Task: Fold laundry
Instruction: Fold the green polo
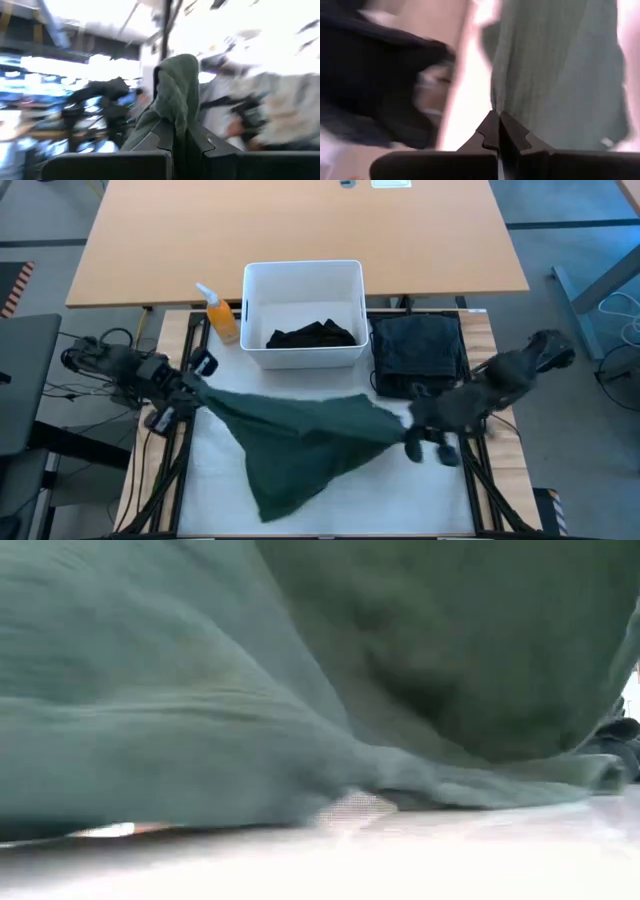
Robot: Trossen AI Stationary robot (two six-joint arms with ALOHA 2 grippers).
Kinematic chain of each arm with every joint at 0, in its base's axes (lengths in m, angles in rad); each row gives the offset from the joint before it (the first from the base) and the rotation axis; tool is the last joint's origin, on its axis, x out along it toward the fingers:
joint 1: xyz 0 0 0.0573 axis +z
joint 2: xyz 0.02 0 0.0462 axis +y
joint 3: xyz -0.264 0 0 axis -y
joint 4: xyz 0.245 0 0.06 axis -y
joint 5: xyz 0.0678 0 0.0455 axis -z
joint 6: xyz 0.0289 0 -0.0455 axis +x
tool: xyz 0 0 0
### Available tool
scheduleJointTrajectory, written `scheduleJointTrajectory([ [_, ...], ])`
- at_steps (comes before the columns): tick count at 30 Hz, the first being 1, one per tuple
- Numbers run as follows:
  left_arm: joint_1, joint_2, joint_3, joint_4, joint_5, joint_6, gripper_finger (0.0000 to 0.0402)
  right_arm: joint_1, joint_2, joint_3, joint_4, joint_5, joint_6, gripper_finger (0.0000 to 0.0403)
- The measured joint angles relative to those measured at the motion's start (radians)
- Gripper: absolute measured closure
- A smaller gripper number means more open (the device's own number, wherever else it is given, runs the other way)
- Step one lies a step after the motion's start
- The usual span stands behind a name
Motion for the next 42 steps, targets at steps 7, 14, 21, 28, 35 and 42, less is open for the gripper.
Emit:
scheduleJointTrajectory([
  [7,-0.077,0.14,0.084,0.152,0.052,-0.027,0.0401,0.147,0.002,0.247,0.063,-0.043,-0.181,0.0386],
  [14,-0.154,0.348,0.41,-0.132,-0.004,0.18,0.0401,0.128,0.064,0.387,0.063,-0.03,-0.437,0.0386],
  [21,-0.126,0.465,0.596,-0.565,-0.459,0.275,0.0401,-0.141,0.097,0.365,-0.206,0.024,-0.409,0.0386],
  [28,0.077,0.406,0.417,-0.971,-0.667,-0.031,0.0401,-0.455,0.104,0.071,-0.306,0.036,-0.419,0.0386],
  [35,0.281,0.255,0.146,-0.831,-0.589,-0.021,0.0401,-0.651,0.111,-0.19,-0.136,0.232,-0.503,0.0386],
  [42,0.292,0.224,-0.137,-0.779,-0.316,-0.157,0.0401,-0.577,0.112,-0.492,0.177,0.032,-0.443,0.0386],
])
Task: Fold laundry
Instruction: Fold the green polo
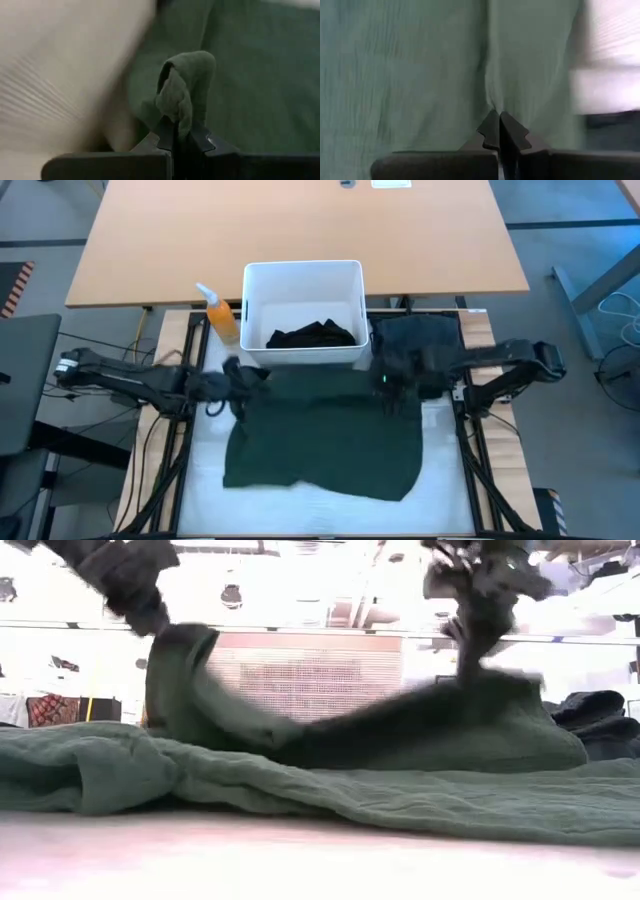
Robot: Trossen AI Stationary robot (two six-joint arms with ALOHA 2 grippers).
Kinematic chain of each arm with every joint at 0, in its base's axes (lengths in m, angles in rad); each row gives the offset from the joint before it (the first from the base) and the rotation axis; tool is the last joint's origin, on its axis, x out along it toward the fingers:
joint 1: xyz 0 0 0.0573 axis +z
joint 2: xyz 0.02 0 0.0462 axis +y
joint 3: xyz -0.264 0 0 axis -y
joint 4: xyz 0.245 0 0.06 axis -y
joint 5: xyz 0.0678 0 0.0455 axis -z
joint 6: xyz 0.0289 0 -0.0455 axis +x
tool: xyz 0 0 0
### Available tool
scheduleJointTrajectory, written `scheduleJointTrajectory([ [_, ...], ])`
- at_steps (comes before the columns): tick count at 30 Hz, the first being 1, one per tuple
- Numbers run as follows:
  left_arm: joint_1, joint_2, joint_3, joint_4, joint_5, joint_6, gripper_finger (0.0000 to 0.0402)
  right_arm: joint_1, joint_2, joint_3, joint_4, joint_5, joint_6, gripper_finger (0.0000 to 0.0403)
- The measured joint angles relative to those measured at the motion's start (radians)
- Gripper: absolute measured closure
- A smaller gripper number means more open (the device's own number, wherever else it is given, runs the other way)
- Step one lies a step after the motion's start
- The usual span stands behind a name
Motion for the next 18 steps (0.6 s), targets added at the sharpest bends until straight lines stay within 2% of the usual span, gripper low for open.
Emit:
scheduleJointTrajectory([
  [4,-0.021,0.003,-0.268,0.21,0.122,-0.134,0.0401,0.085,0.0,-0.186,0.199,-0.052,0.125,0.0386],
  [8,-0.019,-0.002,-0.466,0.384,0.138,-0.268,0.0401,0.151,0.0,-0.318,0.359,-0.054,0.285,0.0378],
  [11,-0.019,-0.009,-0.525,0.421,0.093,-0.341,0.0401,0.185,0.0,-0.359,0.403,-0.054,0.373,0.0355],
  [14,-0.019,-0.009,-0.53,0.421,0.055,-0.366,0.0401,0.197,-0.001,-0.358,0.402,-0.054,0.408,0.0327],
  [18,-0.018,-0.008,-0.516,0.416,0.079,-0.331,0.039,0.197,-0.001,-0.342,0.422,-0.053,0.421,0.0295],
])
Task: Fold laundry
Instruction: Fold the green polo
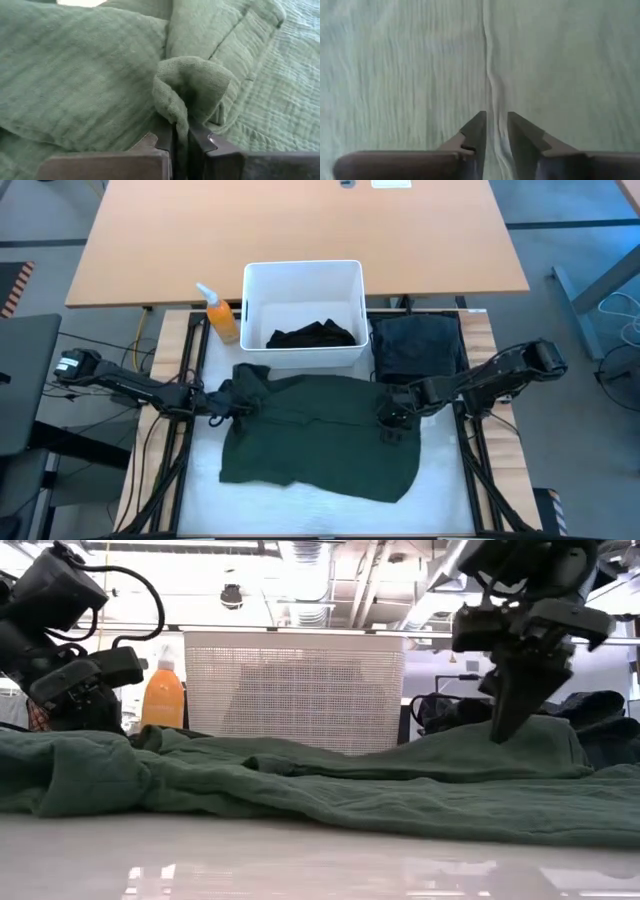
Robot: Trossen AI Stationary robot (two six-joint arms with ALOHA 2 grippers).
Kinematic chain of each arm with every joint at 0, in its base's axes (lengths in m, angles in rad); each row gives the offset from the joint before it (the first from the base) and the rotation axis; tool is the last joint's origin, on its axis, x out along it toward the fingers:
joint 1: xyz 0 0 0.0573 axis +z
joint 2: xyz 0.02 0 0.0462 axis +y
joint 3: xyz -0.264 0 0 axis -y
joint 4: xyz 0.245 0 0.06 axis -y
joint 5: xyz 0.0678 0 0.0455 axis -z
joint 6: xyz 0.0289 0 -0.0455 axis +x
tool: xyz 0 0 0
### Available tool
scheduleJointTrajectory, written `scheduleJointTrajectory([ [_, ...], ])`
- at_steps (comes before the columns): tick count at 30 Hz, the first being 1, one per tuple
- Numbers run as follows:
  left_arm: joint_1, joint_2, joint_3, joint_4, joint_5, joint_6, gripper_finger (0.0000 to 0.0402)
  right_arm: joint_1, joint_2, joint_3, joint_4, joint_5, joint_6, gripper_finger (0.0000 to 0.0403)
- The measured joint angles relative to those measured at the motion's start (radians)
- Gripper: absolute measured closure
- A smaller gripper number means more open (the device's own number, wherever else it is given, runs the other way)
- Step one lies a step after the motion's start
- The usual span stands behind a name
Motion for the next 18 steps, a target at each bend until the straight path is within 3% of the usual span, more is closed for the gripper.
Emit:
scheduleJointTrajectory([
  [8,-0.039,0.0,0.002,-0.053,0.223,-0.203,0.0357,0.061,0.133,-0.008,0.126,0.001,0.051,0.0259],
  [13,-0.147,0.0,0.002,-0.073,0.282,-0.41,0.0352,0.138,0.239,-0.004,0.226,-0.012,0.115,0.0258],
  [18,-0.288,0.001,0.002,-0.058,0.276,-0.579,0.0357,0.236,0.275,0.02,0.246,-0.117,0.245,0.0263],
])
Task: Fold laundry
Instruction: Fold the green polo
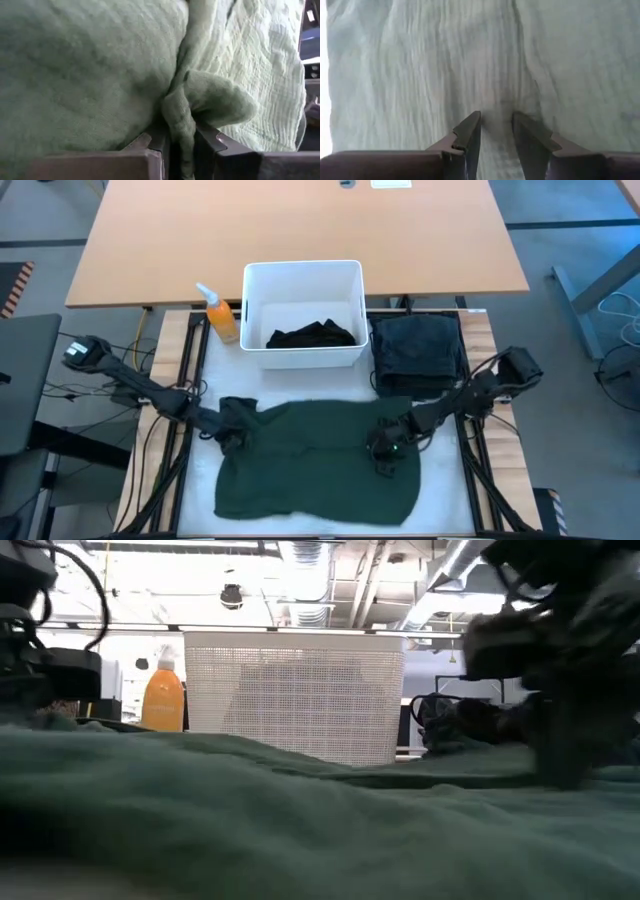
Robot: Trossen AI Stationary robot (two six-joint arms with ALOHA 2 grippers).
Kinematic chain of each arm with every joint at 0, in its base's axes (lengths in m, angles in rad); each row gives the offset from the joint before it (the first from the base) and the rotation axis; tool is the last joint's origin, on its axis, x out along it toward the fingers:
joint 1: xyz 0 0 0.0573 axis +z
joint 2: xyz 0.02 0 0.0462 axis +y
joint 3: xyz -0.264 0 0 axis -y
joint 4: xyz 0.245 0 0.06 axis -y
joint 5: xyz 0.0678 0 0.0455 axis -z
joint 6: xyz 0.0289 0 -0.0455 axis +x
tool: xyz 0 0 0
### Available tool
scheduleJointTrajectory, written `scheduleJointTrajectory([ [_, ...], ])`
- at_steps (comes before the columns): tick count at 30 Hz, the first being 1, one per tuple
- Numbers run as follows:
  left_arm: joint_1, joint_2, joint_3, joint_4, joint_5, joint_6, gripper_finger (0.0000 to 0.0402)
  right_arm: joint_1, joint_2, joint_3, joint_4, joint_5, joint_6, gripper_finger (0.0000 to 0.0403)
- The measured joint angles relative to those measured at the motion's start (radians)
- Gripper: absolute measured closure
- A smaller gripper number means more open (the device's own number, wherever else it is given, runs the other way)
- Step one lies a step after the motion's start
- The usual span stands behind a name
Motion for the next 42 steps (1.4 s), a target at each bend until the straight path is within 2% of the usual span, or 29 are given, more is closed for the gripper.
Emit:
scheduleJointTrajectory([
  [3,-0.041,-0.007,0.003,0.089,0.0,0.03,0.0358,0.054,-0.019,0.029,-0.042,-0.062,0.026,0.0271],
  [5,-0.041,-0.024,0.035,0.09,0.002,0.103,0.0358,0.074,-0.053,0.06,-0.122,-0.061,0.025,0.0278],
  [7,-0.029,-0.056,0.09,0.064,-0.003,0.186,0.0358,0.077,-0.095,0.105,-0.201,-0.017,0.018,0.0284],
  [11,0.001,-0.104,0.206,-0.175,-0.041,0.307,0.0358,0.069,-0.163,0.154,-0.326,0.117,-0.028,0.029],
  [16,0.011,-0.137,0.348,-0.441,-0.088,0.36,0.0358,0.052,-0.223,0.169,-0.31,0.249,-0.05,0.0291],
  [19,0.011,-0.14,0.392,-0.535,-0.091,0.374,0.0358,0.043,-0.222,0.166,-0.322,0.258,-0.054,0.0291],
  [27,0.01,-0.129,0.397,-0.583,-0.012,0.393,0.0358,0.039,-0.177,0.167,-0.316,0.258,-0.057,0.0291],
  [30,0.014,-0.133,0.443,-0.712,0.004,0.396,0.0358,0.038,-0.155,0.167,-0.316,0.257,-0.06,0.0291],
  [32,0.018,-0.133,0.491,-0.814,-0.017,0.391,0.0358,0.033,-0.14,0.167,-0.315,0.253,-0.061,0.0291],
  [35,0.018,-0.133,0.558,-0.917,-0.121,0.409,0.0358,0.033,-0.114,0.167,-0.313,0.247,-0.062,0.0291],
  [39,0.018,-0.116,0.554,-0.921,-0.269,0.593,0.0358,0.031,-0.086,0.167,-0.293,0.251,-0.061,0.0291],
  [40,0.018,-0.101,0.541,-0.919,-0.281,0.641,0.0358,0.031,-0.079,0.167,-0.281,0.253,-0.061,0.0291],
  [42,0.024,-0.062,0.523,-0.913,-0.239,0.653,0.0358,0.031,-0.065,0.166,-0.261,0.253,-0.061,0.0291],
])
